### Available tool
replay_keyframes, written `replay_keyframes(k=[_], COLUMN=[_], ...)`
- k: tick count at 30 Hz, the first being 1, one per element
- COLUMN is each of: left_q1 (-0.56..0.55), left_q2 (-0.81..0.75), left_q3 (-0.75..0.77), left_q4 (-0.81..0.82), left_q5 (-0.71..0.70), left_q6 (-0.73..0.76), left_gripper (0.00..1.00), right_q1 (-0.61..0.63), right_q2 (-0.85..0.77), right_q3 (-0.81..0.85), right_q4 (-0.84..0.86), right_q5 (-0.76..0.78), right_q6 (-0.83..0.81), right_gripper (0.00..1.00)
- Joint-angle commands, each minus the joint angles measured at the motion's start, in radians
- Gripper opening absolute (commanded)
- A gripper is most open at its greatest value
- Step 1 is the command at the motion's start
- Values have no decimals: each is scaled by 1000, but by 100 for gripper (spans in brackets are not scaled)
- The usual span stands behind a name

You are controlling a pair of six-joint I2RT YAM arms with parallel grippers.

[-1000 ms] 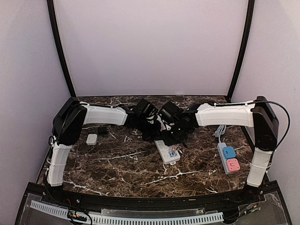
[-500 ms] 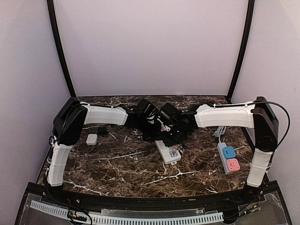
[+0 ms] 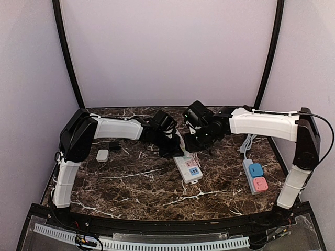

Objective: Pull the plug off the socket

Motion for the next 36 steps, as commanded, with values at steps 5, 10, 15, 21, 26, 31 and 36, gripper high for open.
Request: replay_keyframes(k=[5, 10, 15, 21, 26, 31, 36], left_q1=[6, 2, -6, -7, -7, -7, -7], left_q2=[56, 46, 16, -46, -123, -204, -285], left_q3=[-13, 34, 99, 142, 155, 109, 20], left_q4=[-174, -185, -191, -192, -232, -242, -233], left_q5=[-65, -53, -30, -24, -43, -75, -93], left_q6=[31, 54, 91, 126, 156, 164, 157], left_gripper=[2, 2, 3, 5, 5, 6, 6], right_q1=[-30, -112, -235, -438, -596, -716, -770], right_q2=[-59, -121, -160, -163, -98, 23, 158], right_q3=[11, -43, -74, -85, -55, 2, 99], right_q4=[34, 72, 112, 187, 243, 309, 330], right_q5=[27, -14, -67, -206, -336, -488, -594], right_q6=[3, -14, -38, -70, -85, -84, -89], right_gripper=[7, 7, 7, 8, 8, 8, 8])
